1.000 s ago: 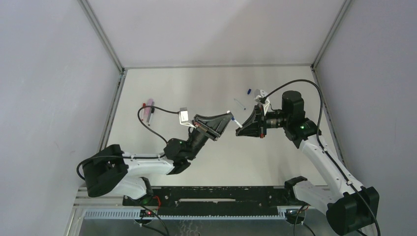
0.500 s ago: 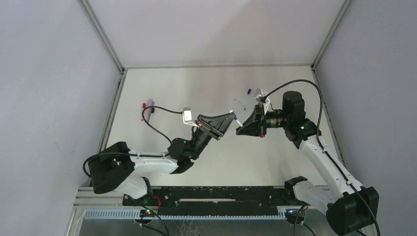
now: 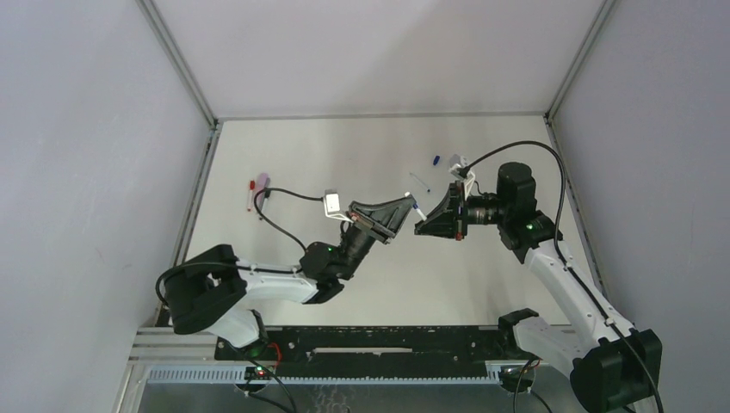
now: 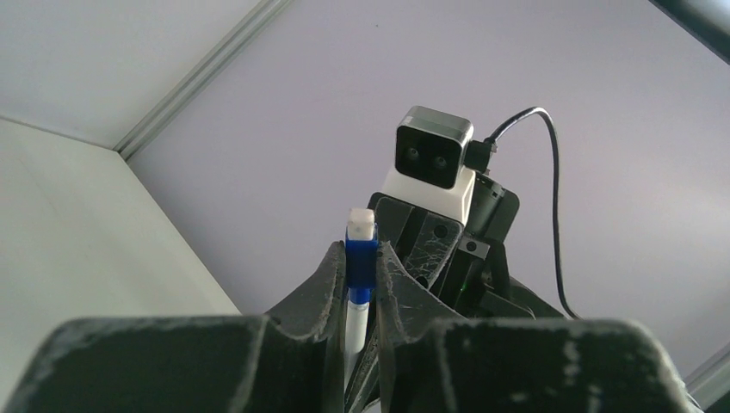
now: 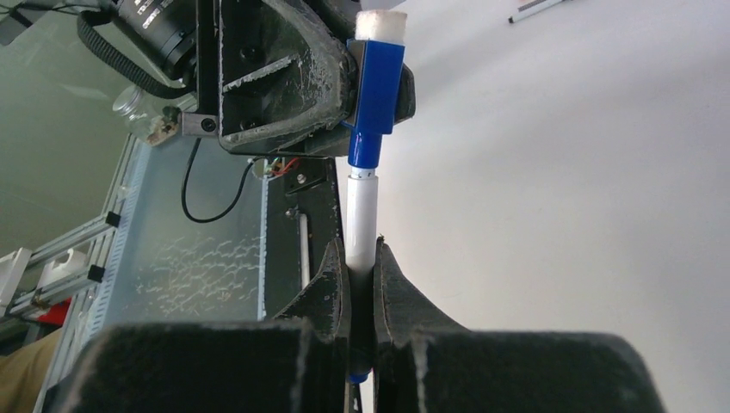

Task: Insert the pens into the pen caps
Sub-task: Insert the pen cap onto the pen.

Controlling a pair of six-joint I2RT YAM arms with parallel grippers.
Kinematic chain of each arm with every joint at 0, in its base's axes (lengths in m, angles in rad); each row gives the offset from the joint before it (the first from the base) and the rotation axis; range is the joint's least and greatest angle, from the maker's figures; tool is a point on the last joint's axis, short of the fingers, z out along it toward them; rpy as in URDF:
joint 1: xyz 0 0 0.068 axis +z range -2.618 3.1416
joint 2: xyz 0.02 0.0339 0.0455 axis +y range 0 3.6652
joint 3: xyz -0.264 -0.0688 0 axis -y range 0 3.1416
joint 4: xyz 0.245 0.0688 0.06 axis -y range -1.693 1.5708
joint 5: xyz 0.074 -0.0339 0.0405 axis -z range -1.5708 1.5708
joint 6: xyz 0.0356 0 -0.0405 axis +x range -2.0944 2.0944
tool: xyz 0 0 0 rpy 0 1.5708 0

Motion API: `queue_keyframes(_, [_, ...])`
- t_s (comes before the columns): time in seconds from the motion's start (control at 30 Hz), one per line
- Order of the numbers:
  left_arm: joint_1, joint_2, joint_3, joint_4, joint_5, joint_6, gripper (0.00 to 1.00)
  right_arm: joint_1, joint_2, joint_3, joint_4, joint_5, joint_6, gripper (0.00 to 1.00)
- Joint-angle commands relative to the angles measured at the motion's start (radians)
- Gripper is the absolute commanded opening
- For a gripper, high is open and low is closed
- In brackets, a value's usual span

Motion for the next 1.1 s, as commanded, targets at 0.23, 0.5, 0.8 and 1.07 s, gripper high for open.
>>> queue_keyframes(0.23, [-0.117, 0.12, 0.04, -0.031, 0.096, -0.023, 0.0, -0.007, -0.02, -0.021, 0.119, 0.052, 0.052, 0.0])
queue_keyframes(0.5, [-0.156, 0.142, 0.016, -0.175, 0.203, -0.09, 0.0, -0.024, -0.025, -0.027, 0.151, 0.034, 0.052, 0.0])
queue_keyframes(0.8, [-0.185, 0.131, 0.094, -0.349, 0.296, -0.007, 0.0, -0.019, -0.01, -0.03, 0.148, -0.015, 0.026, 0.0])
queue_keyframes(1.07, [-0.176, 0.069, 0.096, -0.344, 0.263, 0.073, 0.05, -0.02, 0.002, -0.03, 0.143, -0.05, 0.016, 0.0])
